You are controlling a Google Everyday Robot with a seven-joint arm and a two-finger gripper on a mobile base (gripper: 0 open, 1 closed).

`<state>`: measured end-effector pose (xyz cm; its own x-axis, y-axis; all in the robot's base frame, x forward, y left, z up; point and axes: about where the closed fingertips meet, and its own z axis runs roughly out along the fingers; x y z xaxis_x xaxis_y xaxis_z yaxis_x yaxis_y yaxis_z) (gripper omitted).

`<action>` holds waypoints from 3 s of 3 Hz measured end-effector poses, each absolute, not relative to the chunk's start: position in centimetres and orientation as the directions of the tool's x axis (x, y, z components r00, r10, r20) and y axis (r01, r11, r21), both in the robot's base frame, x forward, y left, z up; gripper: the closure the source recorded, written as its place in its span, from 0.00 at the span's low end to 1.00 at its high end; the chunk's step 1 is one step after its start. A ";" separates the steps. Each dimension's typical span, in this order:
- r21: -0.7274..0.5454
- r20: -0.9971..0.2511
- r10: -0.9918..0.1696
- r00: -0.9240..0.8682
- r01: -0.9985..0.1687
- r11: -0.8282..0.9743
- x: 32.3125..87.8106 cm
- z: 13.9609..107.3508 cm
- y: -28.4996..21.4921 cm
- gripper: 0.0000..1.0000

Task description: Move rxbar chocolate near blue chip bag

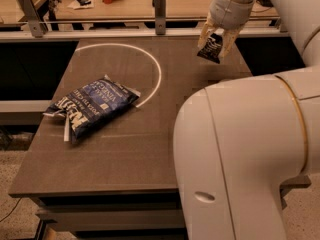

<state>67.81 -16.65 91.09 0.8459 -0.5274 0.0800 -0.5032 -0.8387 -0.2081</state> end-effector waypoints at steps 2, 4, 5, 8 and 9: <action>-0.451 -0.144 -0.622 0.769 -0.611 -0.651 64.1 95.1 -12.4 1.00; -0.625 -0.448 -0.518 0.728 -0.670 -0.401 62.1 95.8 -7.4 1.00; -0.615 -0.564 -0.431 0.705 -0.706 -0.350 62.4 95.1 -4.6 1.00; -0.559 -0.590 -0.401 0.701 -0.713 -0.424 60.2 94.3 -0.9 1.00; -0.520 -0.607 -0.390 0.692 -0.717 -0.464 58.6 92.2 1.2 1.00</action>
Offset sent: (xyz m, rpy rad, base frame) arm -0.0717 0.0735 0.0761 0.6060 0.0671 -0.1801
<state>58.64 1.16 92.24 0.6923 -0.3902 -0.6070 -0.7173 -0.4643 -0.5196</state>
